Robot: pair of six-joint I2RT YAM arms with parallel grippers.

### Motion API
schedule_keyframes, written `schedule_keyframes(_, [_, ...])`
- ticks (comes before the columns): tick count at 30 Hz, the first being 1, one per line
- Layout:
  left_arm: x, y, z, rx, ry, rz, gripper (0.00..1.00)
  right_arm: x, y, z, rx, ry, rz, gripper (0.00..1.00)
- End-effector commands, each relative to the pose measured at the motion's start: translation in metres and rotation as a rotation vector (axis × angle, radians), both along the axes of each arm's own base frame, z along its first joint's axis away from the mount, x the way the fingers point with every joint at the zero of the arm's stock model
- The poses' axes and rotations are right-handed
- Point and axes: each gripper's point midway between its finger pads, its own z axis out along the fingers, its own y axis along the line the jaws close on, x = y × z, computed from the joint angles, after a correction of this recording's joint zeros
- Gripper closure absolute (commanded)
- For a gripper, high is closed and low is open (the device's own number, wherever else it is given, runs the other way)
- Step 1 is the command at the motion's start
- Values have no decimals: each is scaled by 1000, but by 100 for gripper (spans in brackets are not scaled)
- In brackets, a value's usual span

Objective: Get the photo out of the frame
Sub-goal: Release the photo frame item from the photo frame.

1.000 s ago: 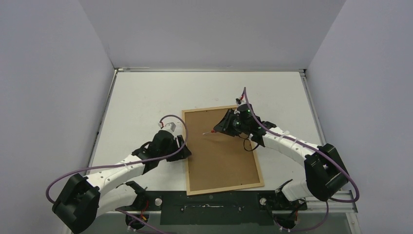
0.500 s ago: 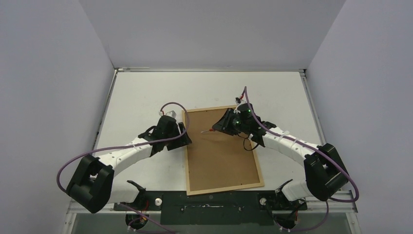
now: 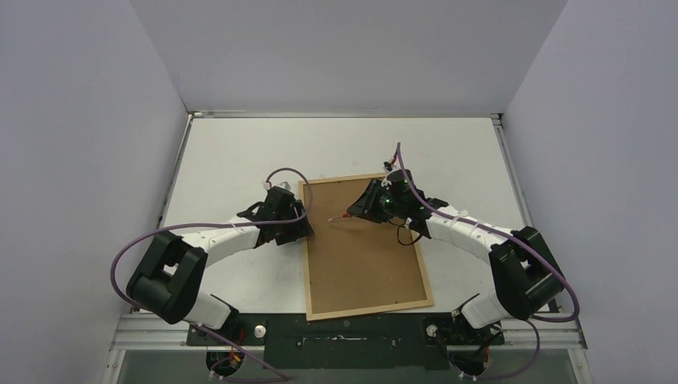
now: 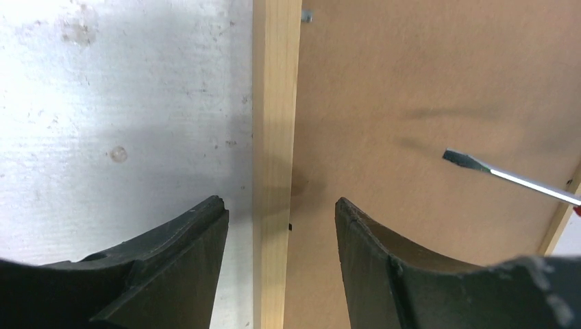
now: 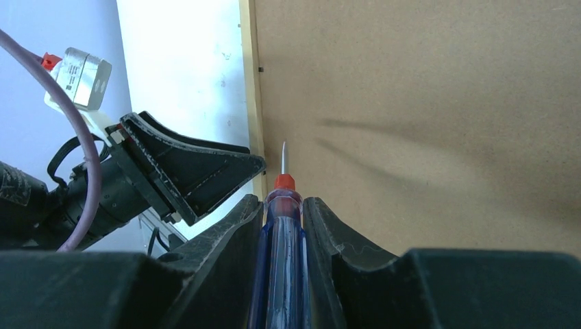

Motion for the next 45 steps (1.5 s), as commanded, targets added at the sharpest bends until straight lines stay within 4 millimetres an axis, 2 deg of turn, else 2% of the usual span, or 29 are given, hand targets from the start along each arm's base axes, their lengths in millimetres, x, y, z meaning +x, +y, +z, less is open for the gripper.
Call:
schedule_keyframes(1, [25,-1,8,-14,-63,29,44,20,11,27,66,-92,8,100])
schedule_keyframes(5, [22,4,-1,20,-35,17,55,23,16,26,87,-87,15,100])
schedule_keyframes(9, [8,11,-18,49,-6,-14,71,25,21,24,112,-76,24,100])
schedule_keyframes(16, [-16,11,-41,33,15,-95,90,24,24,21,112,-69,42,100])
schedule_keyframes(21, [-23,1,-38,-7,-16,-175,97,26,26,17,103,-72,58,100])
schedule_keyframes(28, [-36,-5,-36,-28,-21,-230,100,39,27,16,67,-131,61,100])
schedule_keyframes(31, [-38,-7,-34,-47,-16,-217,100,44,23,17,-79,-205,67,100])
schedule_keyframes(32, [-38,-7,-34,-50,-11,-209,100,43,24,18,-115,-225,74,100])
schedule_keyframes(34, [-38,-8,-33,-55,-12,-202,100,41,34,20,-72,-217,112,100])
schedule_keyframes(38, [-37,-8,-31,-53,-10,-205,100,41,41,1,-45,-162,144,100])
schedule_keyframes(45, [-36,-8,-30,-52,-12,-206,100,35,54,-16,16,-107,191,100])
